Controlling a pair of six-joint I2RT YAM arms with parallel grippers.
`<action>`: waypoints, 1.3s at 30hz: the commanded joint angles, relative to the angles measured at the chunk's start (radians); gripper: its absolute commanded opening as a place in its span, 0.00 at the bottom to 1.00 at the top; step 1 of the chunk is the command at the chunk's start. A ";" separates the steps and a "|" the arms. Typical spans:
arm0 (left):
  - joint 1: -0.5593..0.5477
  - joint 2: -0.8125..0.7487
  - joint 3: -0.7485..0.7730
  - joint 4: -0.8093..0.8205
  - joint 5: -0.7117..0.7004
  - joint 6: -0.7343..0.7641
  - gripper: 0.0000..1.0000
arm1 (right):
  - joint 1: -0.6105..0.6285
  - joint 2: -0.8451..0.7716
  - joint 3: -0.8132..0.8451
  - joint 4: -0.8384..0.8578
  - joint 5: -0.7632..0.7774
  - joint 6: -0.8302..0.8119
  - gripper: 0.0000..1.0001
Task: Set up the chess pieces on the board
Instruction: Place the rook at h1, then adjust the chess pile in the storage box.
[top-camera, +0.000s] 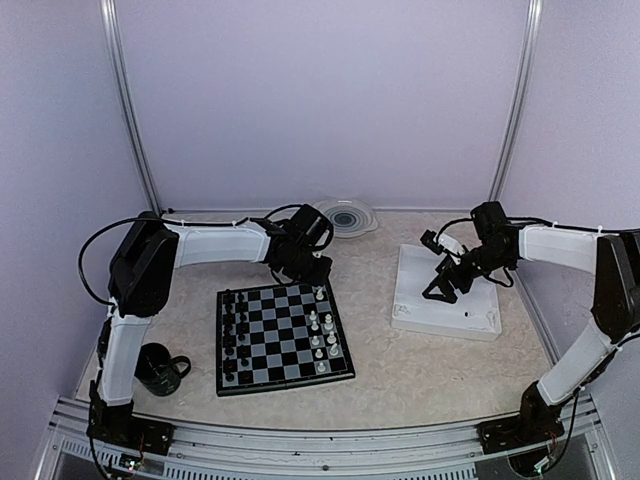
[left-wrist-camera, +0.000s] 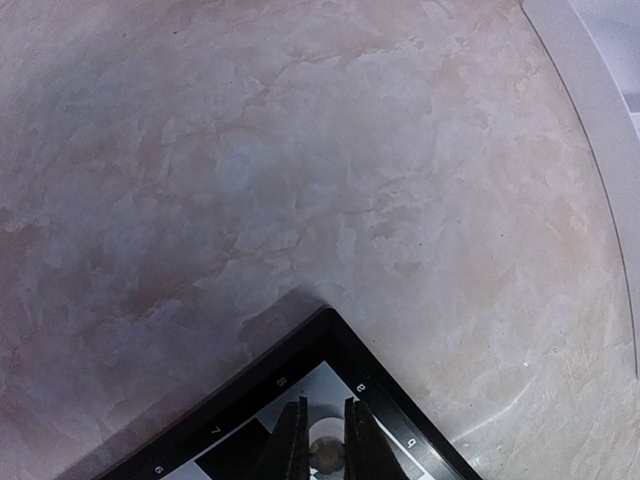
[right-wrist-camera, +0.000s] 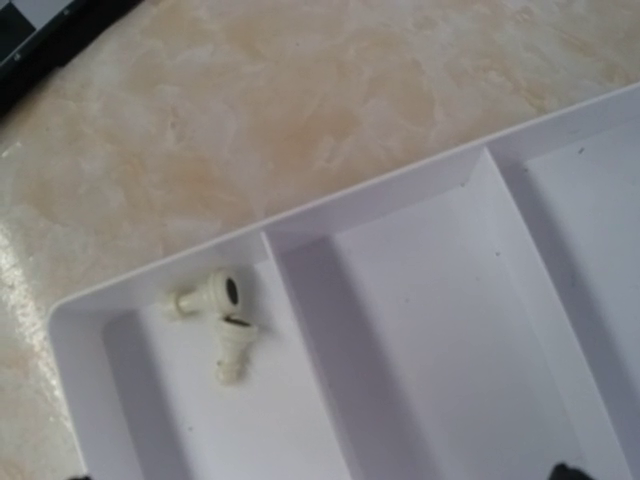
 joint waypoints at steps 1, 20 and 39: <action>-0.004 0.029 0.010 -0.014 -0.014 -0.006 0.14 | -0.003 0.014 0.012 -0.018 -0.012 -0.010 0.99; -0.007 -0.044 0.035 -0.034 -0.059 -0.012 0.37 | -0.005 -0.055 0.062 0.003 0.162 0.038 0.99; -0.113 -0.247 0.059 0.150 -0.051 0.088 0.45 | -0.181 -0.100 0.059 -0.243 0.156 -0.125 0.38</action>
